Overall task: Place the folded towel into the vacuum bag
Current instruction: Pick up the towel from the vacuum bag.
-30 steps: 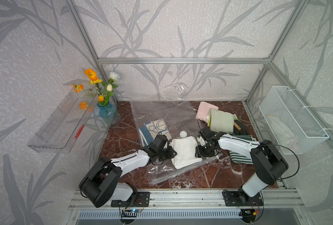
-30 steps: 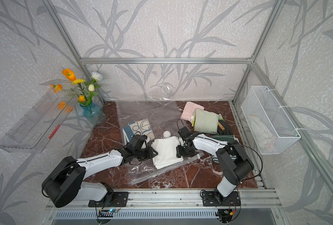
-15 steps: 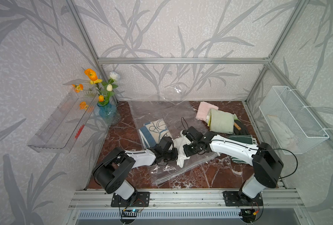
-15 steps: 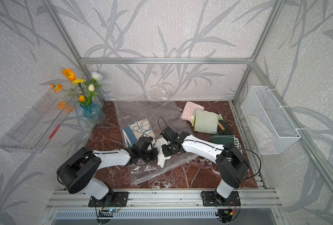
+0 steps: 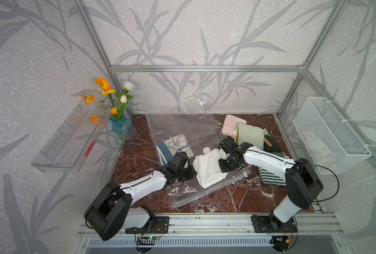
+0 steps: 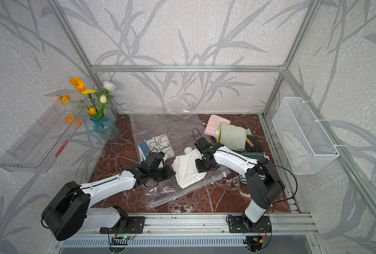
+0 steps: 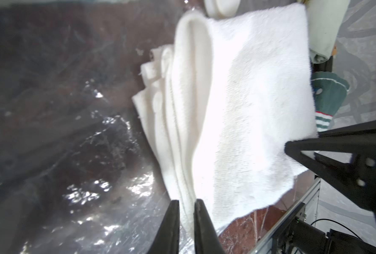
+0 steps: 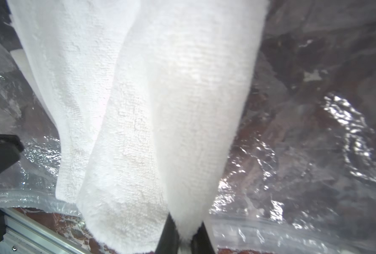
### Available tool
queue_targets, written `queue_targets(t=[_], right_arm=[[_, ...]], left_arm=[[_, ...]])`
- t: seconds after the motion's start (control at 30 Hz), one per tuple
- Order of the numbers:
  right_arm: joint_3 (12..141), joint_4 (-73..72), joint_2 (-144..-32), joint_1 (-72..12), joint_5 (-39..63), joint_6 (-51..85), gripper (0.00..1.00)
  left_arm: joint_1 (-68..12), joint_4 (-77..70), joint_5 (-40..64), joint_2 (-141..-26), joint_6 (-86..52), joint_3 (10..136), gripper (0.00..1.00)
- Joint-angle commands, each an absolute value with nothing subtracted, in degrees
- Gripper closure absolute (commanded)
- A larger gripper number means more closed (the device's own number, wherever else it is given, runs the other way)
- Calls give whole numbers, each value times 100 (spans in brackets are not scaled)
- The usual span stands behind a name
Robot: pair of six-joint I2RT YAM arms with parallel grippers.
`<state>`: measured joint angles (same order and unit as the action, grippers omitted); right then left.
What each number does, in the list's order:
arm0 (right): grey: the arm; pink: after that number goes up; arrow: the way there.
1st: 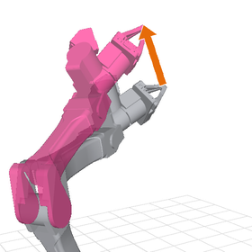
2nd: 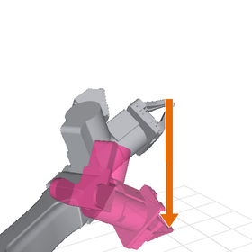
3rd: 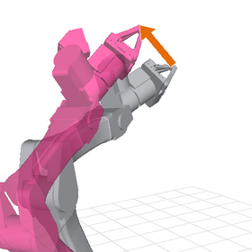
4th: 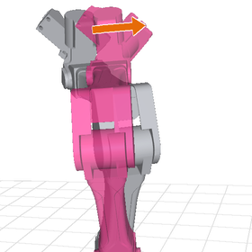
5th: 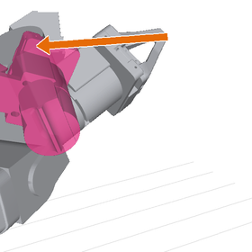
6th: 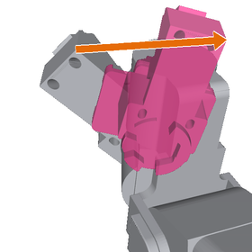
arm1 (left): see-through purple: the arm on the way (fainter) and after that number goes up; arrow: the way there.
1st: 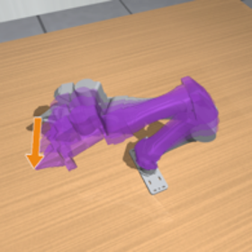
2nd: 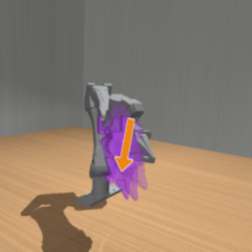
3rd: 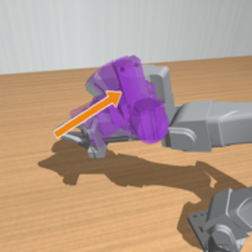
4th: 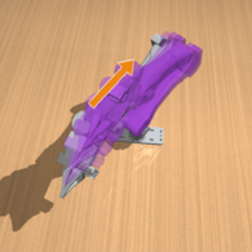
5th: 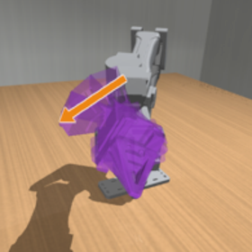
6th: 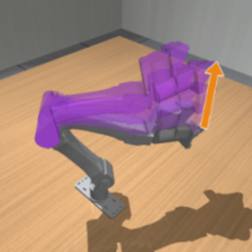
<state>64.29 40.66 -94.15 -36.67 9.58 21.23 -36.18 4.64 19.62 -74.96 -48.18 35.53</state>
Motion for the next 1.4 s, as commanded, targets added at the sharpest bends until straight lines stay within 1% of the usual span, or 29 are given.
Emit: queue_targets(t=[0.0,0.07,0.27,0.37,0.43,0.5,0.53,0.67,0.77,0.83,0.93,1.1,1.2,1.3,1.33,1.37], right_arm=[[6453,4252,-9294,-3722,1059,1886,95],[6545,4288,-9270,-3719,918,1875,95],[6628,4174,-9238,-3794,1030,1919,95],[6616,3987,-9144,-3893,1221,2077,95],[6638,3903,-9110,-3985,1257,2162,95],[6736,4008,-9172,-4033,1154,2154,96],[6774,4090,-9211,-4034,1063,2121,96],[6825,4361,-9268,-4041,492,1830,96],[7017,4497,-9296,-4228,87,1614,96],[7242,4608,-9396,-4486,-225,1478,96],[7508,4555,-9595,-4850,-358,1421,96],[7501,3817,-10058,-5214,231,1786,94],[7240,3236,-10278,-5299,611,2101,90],[7048,2991,-10446,-5317,605,2219,85],[7033,3011,-10518,-5330,517,2195,80],[7023,3054,-10573,-5355,404,2133,71]], left_arm=[[-3859,191,2104,-7627,-4995,4101,84],[-4055,-167,2179,-8017,-5062,4350,84],[-4365,-1328,2426,-9568,-5259,4677,84],[-4385,-1626,2496,-10257,-5298,4696,85],[-4364,-1646,2503,-10438,-5275,4716,85],[-4324,-1494,2589,-10292,-5232,4739,84],[-4291,-1340,2626,-10038,-5193,4705,82],[-4121,46,2372,-8799,-4758,4501,79],[-4001,842,2105,-8344,-4518,4145,80],[-3973,674,2024,-8312,-4558,3777,80],[-3990,-141,2213,-8528,-4797,3500,81],[-3983,-860,2154,-8821,-5097,3282,81],[-3897,-1035,2190,-8649,-5179,3016,81],[-3691,-479,2226,-8083,-5053,2876,81],[-3590,-80,2189,-7812,-4952,2872,81],[-3479,402,2111,-7430,-4833,2912,81]])
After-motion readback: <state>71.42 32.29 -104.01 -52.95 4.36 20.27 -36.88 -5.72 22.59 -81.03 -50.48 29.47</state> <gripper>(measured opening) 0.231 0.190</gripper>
